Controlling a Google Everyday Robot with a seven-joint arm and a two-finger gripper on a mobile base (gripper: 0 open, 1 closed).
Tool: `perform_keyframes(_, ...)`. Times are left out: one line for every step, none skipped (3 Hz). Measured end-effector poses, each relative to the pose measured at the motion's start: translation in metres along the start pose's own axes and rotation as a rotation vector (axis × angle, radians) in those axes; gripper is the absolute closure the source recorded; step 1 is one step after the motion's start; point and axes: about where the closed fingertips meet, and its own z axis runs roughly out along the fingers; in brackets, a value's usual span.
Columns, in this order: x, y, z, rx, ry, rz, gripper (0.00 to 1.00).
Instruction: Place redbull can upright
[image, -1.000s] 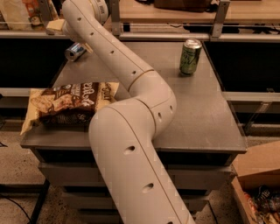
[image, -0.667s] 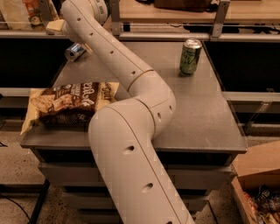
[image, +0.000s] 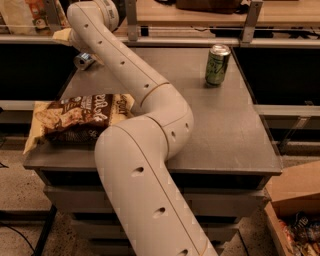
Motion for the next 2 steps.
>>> perform_keyframes(0.0,-0.0008,-0.0002,-0.006,0.001,-0.006,0.18)
perform_keyframes(0.0,-0.0006,0.0,-0.017,0.003,-0.014,0.41)
